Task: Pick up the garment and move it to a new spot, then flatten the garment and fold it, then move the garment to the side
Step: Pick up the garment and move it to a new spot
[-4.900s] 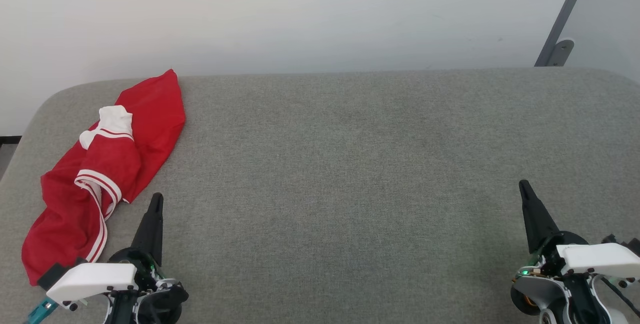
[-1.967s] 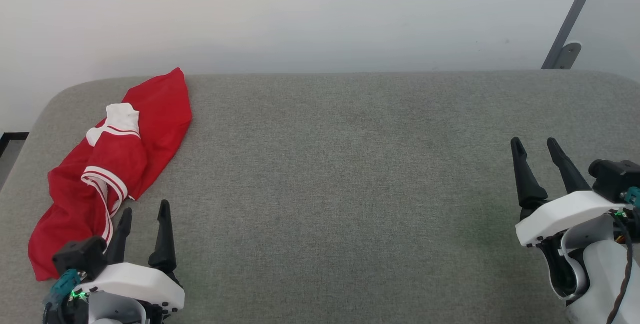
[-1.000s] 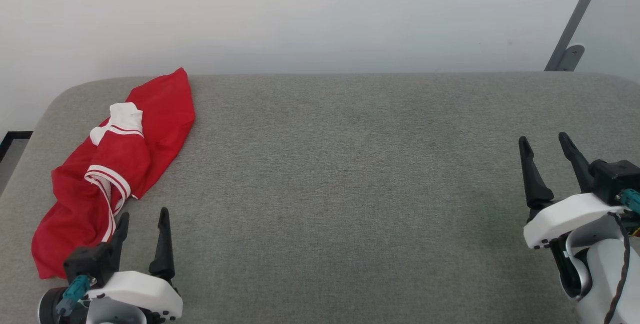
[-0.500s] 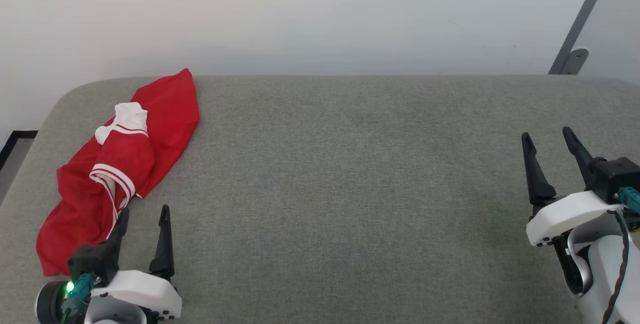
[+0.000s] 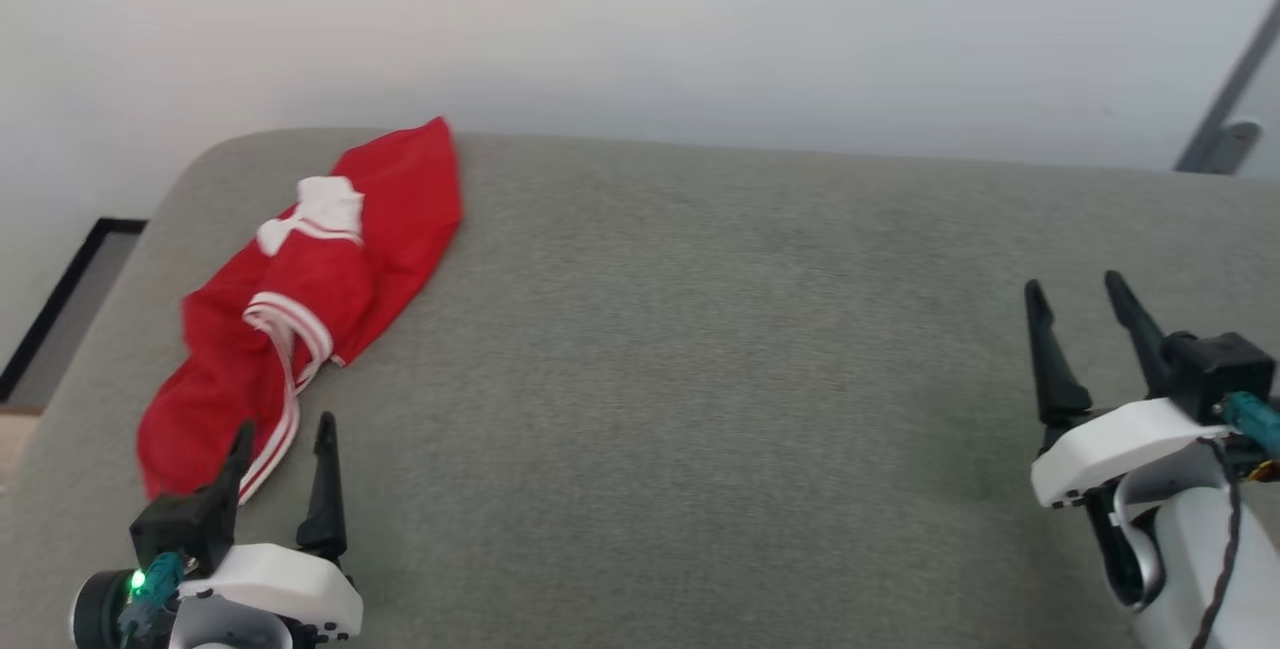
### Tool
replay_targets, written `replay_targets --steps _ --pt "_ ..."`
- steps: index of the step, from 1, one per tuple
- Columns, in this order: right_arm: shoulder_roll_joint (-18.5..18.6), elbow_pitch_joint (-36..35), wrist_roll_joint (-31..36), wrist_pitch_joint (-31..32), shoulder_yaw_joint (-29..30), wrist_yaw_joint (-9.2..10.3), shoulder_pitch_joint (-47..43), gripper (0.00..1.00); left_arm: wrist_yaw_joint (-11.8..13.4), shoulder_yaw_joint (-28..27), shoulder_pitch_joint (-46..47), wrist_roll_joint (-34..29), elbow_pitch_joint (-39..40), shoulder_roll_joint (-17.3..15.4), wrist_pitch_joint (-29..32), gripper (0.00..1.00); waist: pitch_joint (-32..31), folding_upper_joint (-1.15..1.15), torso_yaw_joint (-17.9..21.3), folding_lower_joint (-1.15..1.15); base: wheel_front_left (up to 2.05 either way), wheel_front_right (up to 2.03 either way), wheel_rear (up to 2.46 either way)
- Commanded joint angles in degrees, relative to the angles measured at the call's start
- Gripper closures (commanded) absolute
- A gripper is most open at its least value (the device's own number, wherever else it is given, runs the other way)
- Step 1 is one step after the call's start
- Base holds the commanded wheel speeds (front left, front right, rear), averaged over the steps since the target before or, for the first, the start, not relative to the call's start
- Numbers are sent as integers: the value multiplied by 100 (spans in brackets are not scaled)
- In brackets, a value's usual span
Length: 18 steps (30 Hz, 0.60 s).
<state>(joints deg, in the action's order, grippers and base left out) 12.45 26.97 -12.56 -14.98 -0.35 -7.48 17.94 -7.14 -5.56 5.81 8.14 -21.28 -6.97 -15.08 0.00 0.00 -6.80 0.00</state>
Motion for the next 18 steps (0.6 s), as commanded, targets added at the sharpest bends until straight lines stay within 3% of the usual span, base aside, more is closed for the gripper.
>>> replay_targets --steps 1,18 --pt "-65 -8 -77 -28 -75 -3 -84 0 -20 -67 -45 39 40 31 -13 0 24 0 -249 0 0 0 0" --pt "-441 122 -480 -28 -1203 -3 -113 0 45 -613 -535 38 300 300 -12 0 -170 0 -1889 0 0 0 0"
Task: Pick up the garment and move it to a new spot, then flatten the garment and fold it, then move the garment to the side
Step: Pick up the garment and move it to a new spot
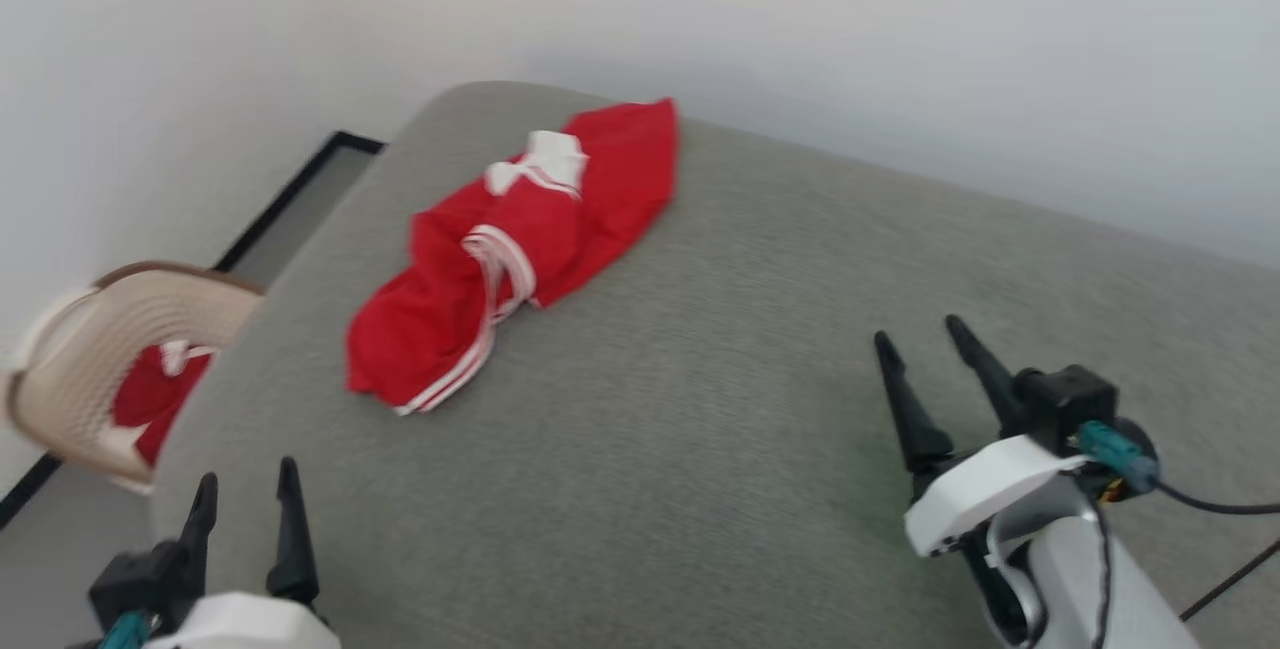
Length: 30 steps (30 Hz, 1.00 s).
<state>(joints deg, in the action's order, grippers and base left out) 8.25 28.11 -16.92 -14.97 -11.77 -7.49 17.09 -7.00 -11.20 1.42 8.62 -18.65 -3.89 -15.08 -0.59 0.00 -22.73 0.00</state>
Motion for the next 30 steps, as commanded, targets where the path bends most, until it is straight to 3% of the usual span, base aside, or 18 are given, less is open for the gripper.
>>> replay_targets --steps 1,5,13,18,21,26,30 --pt "-29 26 -81 -30 -123 -1 -35 0 38 -94 -138 16 67 5 -12 0 -138 0 -373 0 0 0 0" --pt "-99 62 -181 -29 -349 -1 19 0 56 -238 -331 54 245 54 -13 0 -162 0 -577 0 0 0 0" --pt "-136 122 -298 -30 -641 -1 228 0 93 -353 -527 185 469 92 -12 0 -73 0 -632 0 0 0 0" --pt "-87 108 -349 -29 -583 -1 179 0 56 -204 -392 279 375 97 -12 0 -44 0 -587 0 0 0 0" --pt "-74 94 -327 -29 -584 -1 202 0 -4 12 -190 197 291 83 -12 0 112 0 -362 0 0 0 0" --pt "39 56 -259 -29 -585 -1 401 0 -48 514 657 205 -26 -290 -12 0 587 0 150 0 0 0 0" --pt "65 9 -208 -29 -610 -1 583 0 -38 1199 1590 709 -562 -980 70 0 1017 0 658 0 0 0 0"
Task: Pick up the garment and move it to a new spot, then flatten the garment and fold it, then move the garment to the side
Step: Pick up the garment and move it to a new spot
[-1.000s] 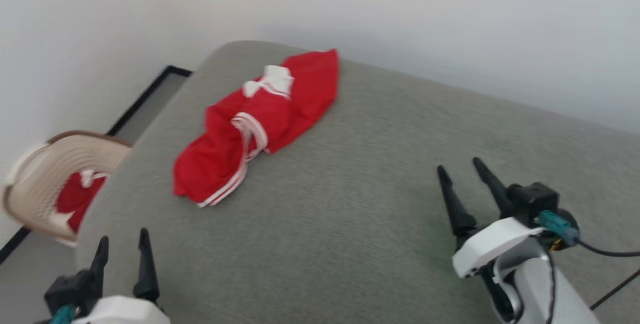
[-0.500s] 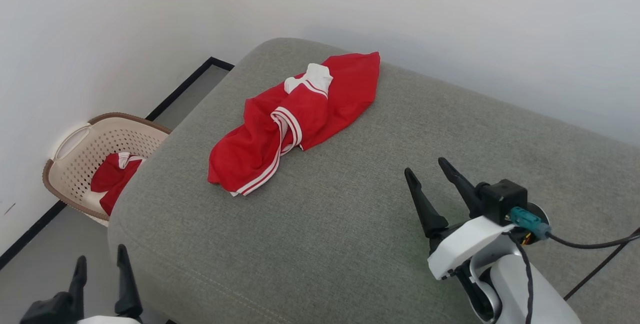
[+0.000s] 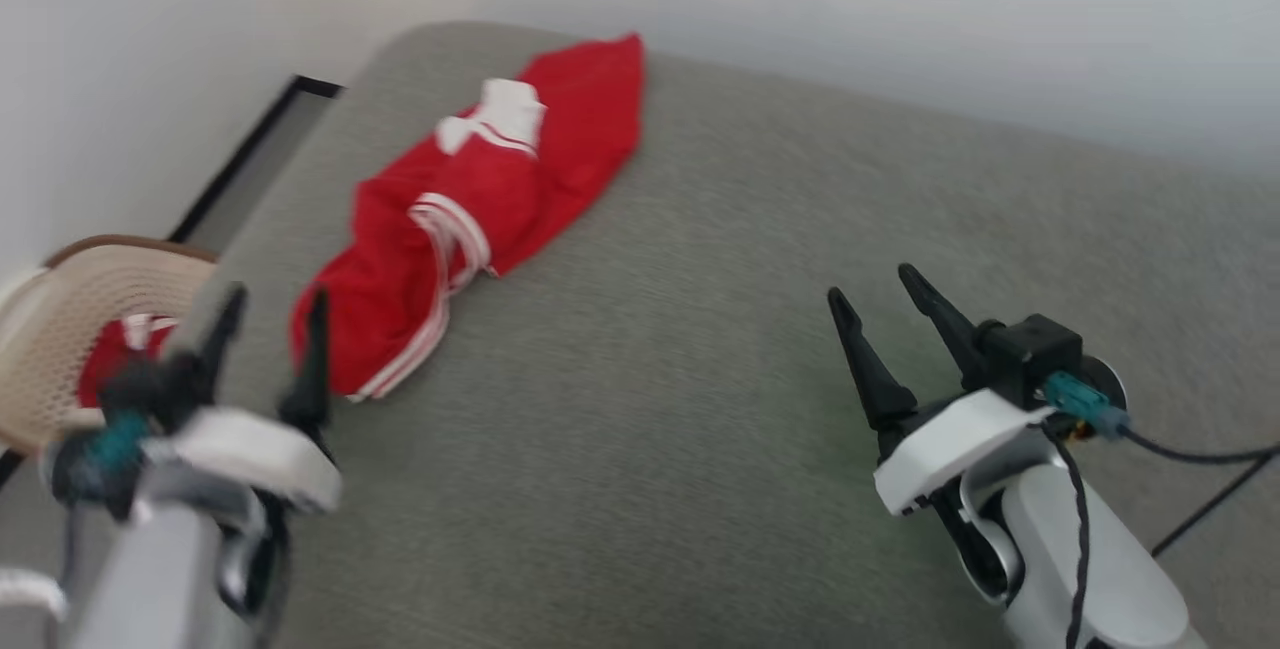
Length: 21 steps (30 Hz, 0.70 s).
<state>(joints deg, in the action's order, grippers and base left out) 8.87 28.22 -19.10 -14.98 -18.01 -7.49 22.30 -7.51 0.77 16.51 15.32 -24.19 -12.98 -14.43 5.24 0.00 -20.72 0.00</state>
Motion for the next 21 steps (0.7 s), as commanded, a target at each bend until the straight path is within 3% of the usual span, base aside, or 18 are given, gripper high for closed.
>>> replay_targets --steps 1,5,11,15,21 --pt "18 -14 17 -29 27 -1 97 0 11 173 273 147 -126 -232 68 0 517 0 564 0 0 0 0" --pt "-26 -89 40 -28 36 -1 241 0 9 790 964 828 -576 -993 601 0 851 0 1057 0 0 0 0" --pt "-120 -147 33 -29 66 -1 313 0 12 1838 1575 2123 -1163 -2083 2227 0 1113 0 1625 0 0 0 0" --pt "-167 -212 52 -28 135 -1 334 0 11 2147 1807 2914 -1382 -2423 2951 0 1259 0 1861 0 0 0 0" --pt "-193 -312 87 -28 174 -1 461 0 12 2421 2120 3430 -1574 -2727 3446 0 1544 0 2062 0 0 0 0"
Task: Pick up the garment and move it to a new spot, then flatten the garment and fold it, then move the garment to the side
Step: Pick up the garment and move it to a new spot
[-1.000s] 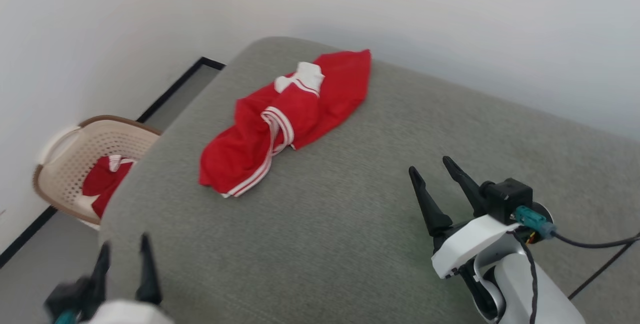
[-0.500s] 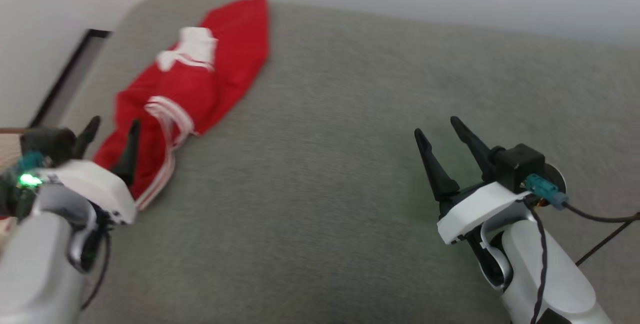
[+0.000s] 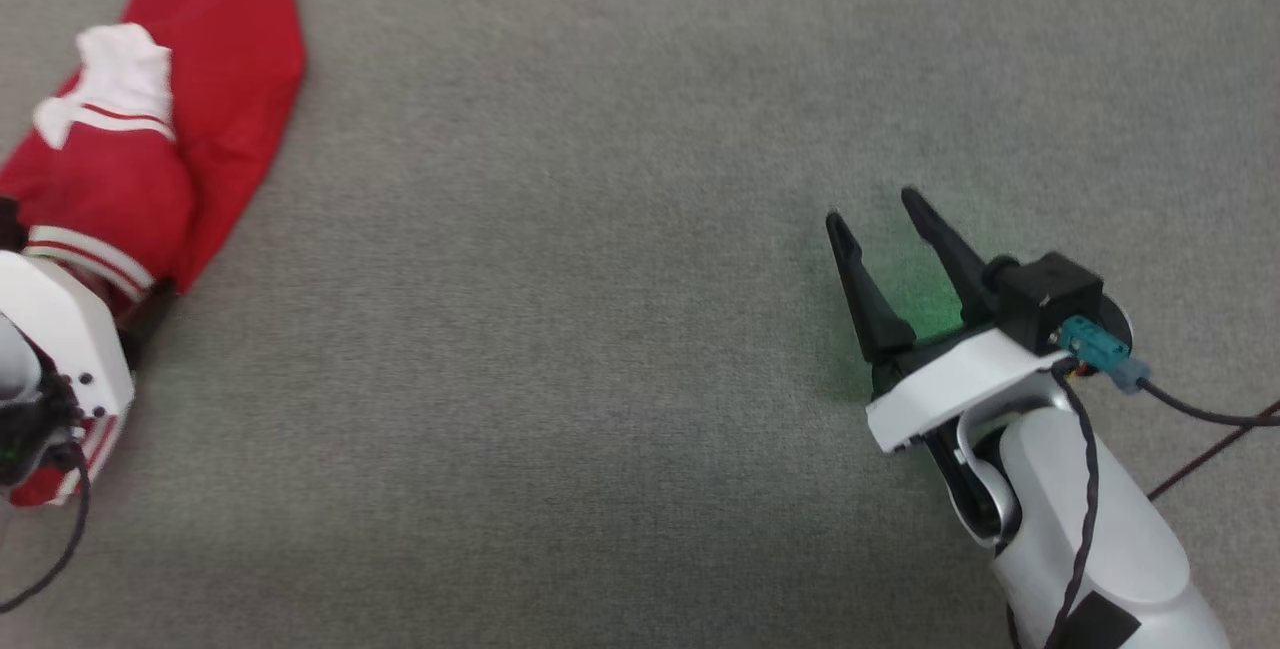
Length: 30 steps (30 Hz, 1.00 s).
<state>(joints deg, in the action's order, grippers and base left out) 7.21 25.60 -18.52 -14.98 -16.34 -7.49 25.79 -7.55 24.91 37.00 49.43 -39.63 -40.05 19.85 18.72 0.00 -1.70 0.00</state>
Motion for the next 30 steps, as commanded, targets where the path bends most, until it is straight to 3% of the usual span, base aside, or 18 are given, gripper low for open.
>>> replay_targets --steps 1,4,9,10,11,12,13,14,21,30 --pt "-25 -71 36 -29 22 -1 129 0 16 33 141 81 -106 -40 53 0 266 0 186 0 0 0 0" --pt "-21 -123 48 -29 44 -1 202 0 16 143 360 57 -431 -70 144 0 474 0 248 0 0 0 0" --pt "-57 -202 113 -28 41 -1 331 0 17 267 557 237 -963 174 234 0 690 0 285 0 0 0 0" --pt "-67 -207 126 -28 27 -1 341 0 20 297 564 241 -1040 214 217 18 701 0 286 0 0 0 0" --pt "-70 -208 138 -28 11 -1 353 0 22 352 574 246 -1092 240 203 51 702 0 283 0 0 0 0" --pt "-75 -209 145 -29 1 -1 366 0 22 421 582 229 -1108 248 157 64 691 0 274 0 0 0 0" --pt "-80 -213 150 -28 -5 -1 365 0 22 456 584 242 -1120 254 79 87 663 0 259 0 0 0 0" --pt "-95 -200 153 -29 -12 -1 319 0 21 504 637 262 -1131 207 -119 100 577 0 221 0 0 0 0" --pt "-135 -116 51 -28 -40 -1 140 0 16 787 935 38 -988 -31 -1032 100 75 0 156 0 0 0 0" --pt "-209 -82 -70 -28 80 -1 -159 0 16 1460 1313 -314 -222 56 -1609 100 -458 0 376 0 0 0 0"
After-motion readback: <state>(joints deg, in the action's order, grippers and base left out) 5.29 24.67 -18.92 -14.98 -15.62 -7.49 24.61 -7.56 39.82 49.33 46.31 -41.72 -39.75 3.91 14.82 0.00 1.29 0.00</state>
